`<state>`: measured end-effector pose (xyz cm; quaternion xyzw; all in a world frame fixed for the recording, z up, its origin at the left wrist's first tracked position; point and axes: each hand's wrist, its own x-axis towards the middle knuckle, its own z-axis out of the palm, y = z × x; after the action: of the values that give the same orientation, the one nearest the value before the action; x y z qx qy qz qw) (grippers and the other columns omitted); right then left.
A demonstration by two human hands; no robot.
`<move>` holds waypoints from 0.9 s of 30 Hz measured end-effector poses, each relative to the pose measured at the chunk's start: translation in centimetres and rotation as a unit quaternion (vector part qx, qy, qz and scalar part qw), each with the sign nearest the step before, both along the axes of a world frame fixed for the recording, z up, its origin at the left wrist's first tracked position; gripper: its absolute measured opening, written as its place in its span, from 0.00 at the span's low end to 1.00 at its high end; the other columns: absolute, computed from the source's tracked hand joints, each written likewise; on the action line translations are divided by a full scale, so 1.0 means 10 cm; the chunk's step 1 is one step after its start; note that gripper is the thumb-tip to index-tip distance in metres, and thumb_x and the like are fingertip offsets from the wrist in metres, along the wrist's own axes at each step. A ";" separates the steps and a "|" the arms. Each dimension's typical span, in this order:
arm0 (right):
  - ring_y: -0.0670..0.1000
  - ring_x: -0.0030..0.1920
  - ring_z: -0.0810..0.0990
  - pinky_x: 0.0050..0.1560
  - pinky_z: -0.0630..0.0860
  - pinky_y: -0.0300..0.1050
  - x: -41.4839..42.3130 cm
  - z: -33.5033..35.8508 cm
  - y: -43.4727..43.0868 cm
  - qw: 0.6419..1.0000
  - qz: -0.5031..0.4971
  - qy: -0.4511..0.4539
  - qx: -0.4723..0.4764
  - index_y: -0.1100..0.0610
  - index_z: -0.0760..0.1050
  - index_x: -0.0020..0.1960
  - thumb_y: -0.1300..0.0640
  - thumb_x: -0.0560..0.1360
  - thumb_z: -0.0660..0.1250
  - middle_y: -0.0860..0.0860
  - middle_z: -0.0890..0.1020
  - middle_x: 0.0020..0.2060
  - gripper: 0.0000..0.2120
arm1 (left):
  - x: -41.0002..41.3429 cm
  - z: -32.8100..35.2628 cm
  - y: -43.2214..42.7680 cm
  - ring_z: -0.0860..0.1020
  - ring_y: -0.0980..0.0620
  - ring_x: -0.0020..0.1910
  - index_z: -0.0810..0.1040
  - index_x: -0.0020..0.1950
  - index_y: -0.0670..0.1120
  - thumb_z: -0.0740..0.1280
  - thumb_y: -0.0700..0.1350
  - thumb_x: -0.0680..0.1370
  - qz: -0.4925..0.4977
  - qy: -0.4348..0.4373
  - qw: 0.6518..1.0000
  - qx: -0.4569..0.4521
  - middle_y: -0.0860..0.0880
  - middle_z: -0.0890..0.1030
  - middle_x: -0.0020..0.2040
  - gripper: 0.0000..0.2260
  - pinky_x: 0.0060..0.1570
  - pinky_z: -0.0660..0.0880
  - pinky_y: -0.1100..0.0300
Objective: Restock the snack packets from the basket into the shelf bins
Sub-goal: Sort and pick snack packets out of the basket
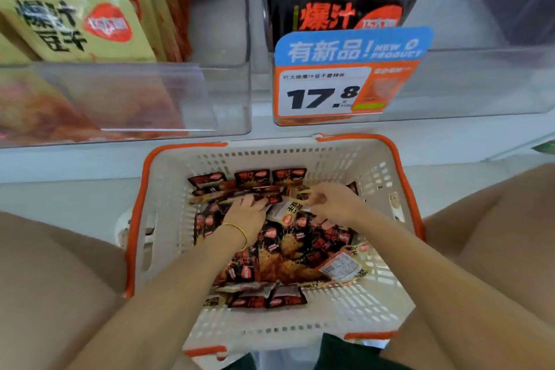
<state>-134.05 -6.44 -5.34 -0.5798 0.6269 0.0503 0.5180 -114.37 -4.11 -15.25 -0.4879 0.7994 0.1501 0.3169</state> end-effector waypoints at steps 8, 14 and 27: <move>0.58 0.54 0.78 0.51 0.71 0.45 -0.06 0.15 -0.01 0.994 -0.010 0.019 -0.103 0.68 0.75 0.57 0.59 0.80 0.58 0.62 0.80 0.54 0.14 | 0.01 0.72 -0.14 0.75 0.49 0.53 0.78 0.53 0.40 0.60 0.34 0.75 0.124 0.311 0.940 -0.060 0.45 0.76 0.55 0.11 0.56 0.71 0.54; 0.50 0.63 0.74 0.67 0.68 0.52 -0.18 0.52 0.05 0.988 -0.069 -0.134 -0.026 0.53 0.73 0.65 0.56 0.81 0.58 0.51 0.77 0.62 0.14 | -0.22 1.62 0.02 0.75 0.56 0.40 0.63 0.33 0.47 0.56 0.34 0.68 0.260 0.590 0.764 0.005 0.50 0.78 0.38 0.09 0.40 0.69 0.62; 0.49 0.42 0.80 0.45 0.77 0.42 -0.77 1.58 0.30 0.918 -0.015 -0.395 -0.035 0.65 0.76 0.50 0.62 0.66 0.73 0.55 0.81 0.42 0.15 | -0.53 2.78 0.14 0.78 0.55 0.45 0.68 0.42 0.43 0.57 0.28 0.65 0.133 0.705 0.694 0.064 0.45 0.80 0.46 0.12 0.43 0.72 0.65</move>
<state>-141.71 -3.44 10.49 -0.5608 0.3815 -0.2128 0.7033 -119.64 -2.72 12.55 -0.3187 0.7035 0.5410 -0.3328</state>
